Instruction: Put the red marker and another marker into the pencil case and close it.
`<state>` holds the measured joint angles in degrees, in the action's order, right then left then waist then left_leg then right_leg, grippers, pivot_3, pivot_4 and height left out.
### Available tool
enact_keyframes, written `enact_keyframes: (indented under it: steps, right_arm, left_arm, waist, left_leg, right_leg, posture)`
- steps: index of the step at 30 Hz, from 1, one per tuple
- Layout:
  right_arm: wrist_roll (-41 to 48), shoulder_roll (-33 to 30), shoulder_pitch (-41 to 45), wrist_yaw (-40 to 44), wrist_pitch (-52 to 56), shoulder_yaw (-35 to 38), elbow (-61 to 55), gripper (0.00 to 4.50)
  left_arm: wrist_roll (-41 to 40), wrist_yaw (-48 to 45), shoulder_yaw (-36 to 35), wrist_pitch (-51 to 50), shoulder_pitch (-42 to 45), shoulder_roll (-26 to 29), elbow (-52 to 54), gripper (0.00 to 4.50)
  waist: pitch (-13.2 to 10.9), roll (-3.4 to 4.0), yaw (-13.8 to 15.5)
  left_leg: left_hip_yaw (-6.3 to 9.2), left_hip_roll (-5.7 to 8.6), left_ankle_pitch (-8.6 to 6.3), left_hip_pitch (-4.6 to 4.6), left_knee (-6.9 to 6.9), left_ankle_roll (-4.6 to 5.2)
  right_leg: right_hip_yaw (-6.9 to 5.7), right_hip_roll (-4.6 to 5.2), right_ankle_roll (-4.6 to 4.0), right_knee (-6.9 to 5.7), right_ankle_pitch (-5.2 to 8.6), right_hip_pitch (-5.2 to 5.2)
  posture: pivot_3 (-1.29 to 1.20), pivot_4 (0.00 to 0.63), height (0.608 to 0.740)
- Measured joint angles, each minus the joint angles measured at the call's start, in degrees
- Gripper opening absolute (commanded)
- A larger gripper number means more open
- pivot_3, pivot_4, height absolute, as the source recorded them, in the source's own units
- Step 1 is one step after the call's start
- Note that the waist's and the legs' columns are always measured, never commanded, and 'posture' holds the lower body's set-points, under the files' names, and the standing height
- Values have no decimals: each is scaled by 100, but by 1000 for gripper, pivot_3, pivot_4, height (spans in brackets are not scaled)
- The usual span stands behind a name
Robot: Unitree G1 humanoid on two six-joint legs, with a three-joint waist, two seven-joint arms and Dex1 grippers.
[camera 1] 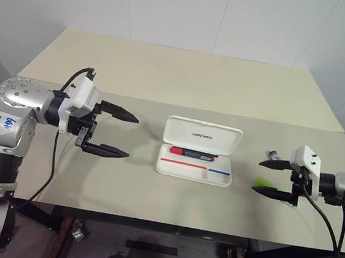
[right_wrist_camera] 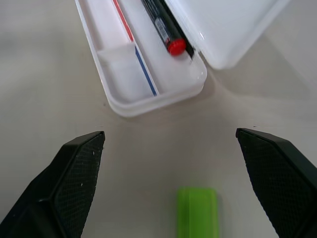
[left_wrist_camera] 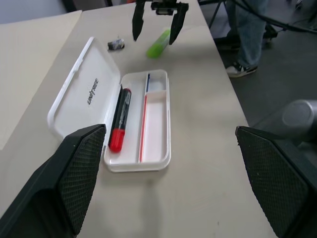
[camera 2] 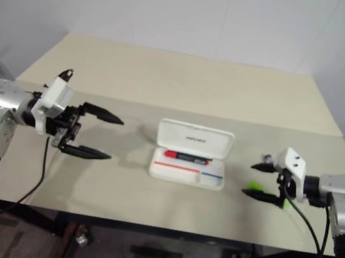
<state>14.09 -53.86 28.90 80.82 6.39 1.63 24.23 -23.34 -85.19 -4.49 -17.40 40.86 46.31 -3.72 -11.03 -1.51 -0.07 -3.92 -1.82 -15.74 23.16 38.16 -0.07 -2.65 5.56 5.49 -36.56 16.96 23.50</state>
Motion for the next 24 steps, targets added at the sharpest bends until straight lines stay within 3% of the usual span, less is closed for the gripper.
enact_keyframes:
  steps: [8, 24]
  right_arm:
    - [-777, -371, 359, 37, -292, -367, 699, 4500]
    - [-1556, -384, 503, -81, -67, -788, 797, 4500]
  left_arm:
    - [-9, 36, 2, 128, -146, 9, 29, 4458]
    - [-12, 55, 3, 209, -301, 172, 54, 4458]
  waist:
    - [-1, 2, -58]
    - [-2, 3, -67]
  left_leg:
    - [-16, -3, 1, -3, -1, -1]
    - [-20, -3, 1, -1, 0, -2]
  right_leg:
    - [2, -4, 0, -4, 0, 3]
    - [2, -2, 0, -2, 0, 2]
  posture:
    - [0, 150, 740]
    - [0, 150, 740]
